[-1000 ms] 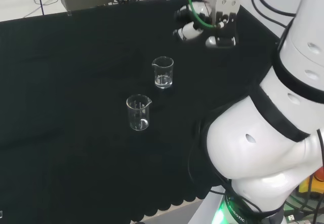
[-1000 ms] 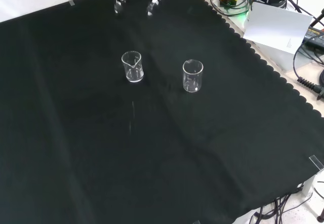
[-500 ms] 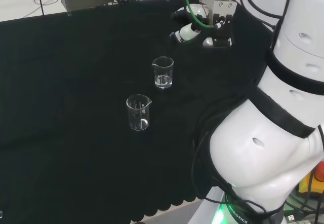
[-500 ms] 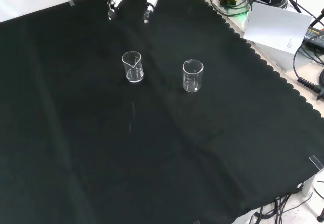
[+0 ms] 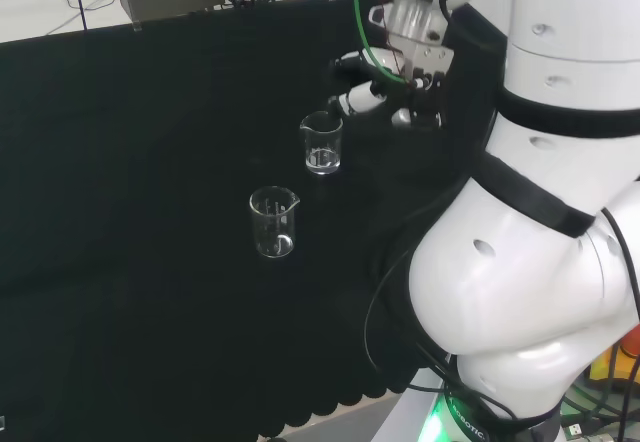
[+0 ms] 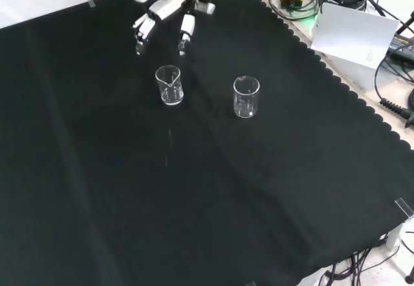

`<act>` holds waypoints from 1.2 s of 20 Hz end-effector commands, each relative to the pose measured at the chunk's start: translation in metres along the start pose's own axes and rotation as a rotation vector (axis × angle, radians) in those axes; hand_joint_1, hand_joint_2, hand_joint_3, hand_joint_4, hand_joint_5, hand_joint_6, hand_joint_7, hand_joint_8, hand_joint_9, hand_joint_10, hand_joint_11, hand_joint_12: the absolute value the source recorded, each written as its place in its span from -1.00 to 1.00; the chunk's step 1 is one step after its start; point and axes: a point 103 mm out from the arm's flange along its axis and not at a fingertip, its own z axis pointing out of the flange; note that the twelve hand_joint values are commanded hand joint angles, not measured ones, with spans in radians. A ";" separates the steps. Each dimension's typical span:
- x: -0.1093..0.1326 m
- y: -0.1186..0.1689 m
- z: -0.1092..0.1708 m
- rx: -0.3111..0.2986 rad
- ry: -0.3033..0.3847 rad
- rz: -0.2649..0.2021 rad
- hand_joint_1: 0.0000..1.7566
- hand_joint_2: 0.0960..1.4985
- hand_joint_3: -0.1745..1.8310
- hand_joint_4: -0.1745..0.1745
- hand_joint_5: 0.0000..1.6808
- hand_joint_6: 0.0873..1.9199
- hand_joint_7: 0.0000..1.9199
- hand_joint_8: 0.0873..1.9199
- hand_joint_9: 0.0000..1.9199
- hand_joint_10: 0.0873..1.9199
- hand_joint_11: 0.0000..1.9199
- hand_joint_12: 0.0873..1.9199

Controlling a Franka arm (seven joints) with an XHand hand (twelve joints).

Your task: Pick up the beaker on the right.

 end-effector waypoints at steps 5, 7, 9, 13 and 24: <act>-0.017 0.017 0.033 -0.073 0.151 -0.110 -0.09 0.18 -1.00 -0.29 -0.43 -1.00 -0.71 -0.31 -0.59 -0.35 -1.00 0.46; -0.021 0.016 0.038 -0.079 0.177 -0.126 -0.09 0.17 -1.00 -0.28 -0.42 -1.00 -0.70 -0.31 -0.58 -0.35 -0.99 0.46; -0.025 0.016 0.043 -0.075 0.192 -0.141 -0.09 0.16 -1.00 -0.28 -0.41 -1.00 -0.68 -0.31 -0.57 -0.35 -0.99 0.46; -0.031 0.020 0.054 -0.064 0.216 -0.175 -0.09 0.14 -1.00 -0.28 -0.40 -1.00 -0.67 -0.31 -0.57 -0.36 -0.98 0.46; -0.035 0.031 0.075 -0.022 0.260 -0.231 -0.08 0.11 -1.00 -0.25 -0.47 -1.00 -0.79 -0.35 -0.67 -0.40 -1.00 0.37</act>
